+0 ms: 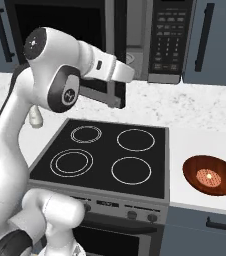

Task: Open the microwave, place the bowl with waffle inside the microwave, then close the microwave door and turn it on.

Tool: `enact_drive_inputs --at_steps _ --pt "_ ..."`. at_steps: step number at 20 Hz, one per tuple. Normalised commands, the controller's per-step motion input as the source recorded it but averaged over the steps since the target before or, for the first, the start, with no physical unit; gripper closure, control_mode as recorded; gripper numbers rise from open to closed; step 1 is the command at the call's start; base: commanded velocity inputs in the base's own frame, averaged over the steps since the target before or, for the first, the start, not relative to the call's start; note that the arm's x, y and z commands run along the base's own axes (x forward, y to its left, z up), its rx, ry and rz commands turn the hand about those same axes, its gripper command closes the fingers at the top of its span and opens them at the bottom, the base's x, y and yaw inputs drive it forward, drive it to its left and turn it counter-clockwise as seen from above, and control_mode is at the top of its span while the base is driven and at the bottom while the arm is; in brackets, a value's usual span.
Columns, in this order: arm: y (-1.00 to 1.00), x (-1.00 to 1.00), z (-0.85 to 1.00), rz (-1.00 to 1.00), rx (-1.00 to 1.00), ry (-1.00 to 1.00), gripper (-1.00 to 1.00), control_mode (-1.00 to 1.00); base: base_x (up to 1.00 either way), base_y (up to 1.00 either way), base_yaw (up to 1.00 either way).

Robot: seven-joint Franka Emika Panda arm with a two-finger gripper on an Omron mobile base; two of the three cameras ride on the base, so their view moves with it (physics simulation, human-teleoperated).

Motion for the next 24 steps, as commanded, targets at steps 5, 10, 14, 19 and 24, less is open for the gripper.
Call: enact_drive_inputs --at_steps 5,10,14,19,24 --pt "0.60 -1.00 0.00 -0.27 -0.14 -0.17 1.00 -1.00 0.00 0.00 0.00" --pt "0.62 -0.86 -0.01 -0.14 -0.19 -0.14 1.00 -1.00 0.00 0.00 0.00" --pt "0.63 -0.13 -0.20 0.00 -0.20 0.04 -1.00 -1.00 0.00 0.00 0.00" --pt "0.29 -0.04 -0.11 0.00 -0.06 0.00 -1.00 -1.00 0.00 0.00 0.00" --pt "0.31 -0.56 0.04 -0.03 -0.02 0.01 -1.00 -1.00 0.00 0.00 0.00"
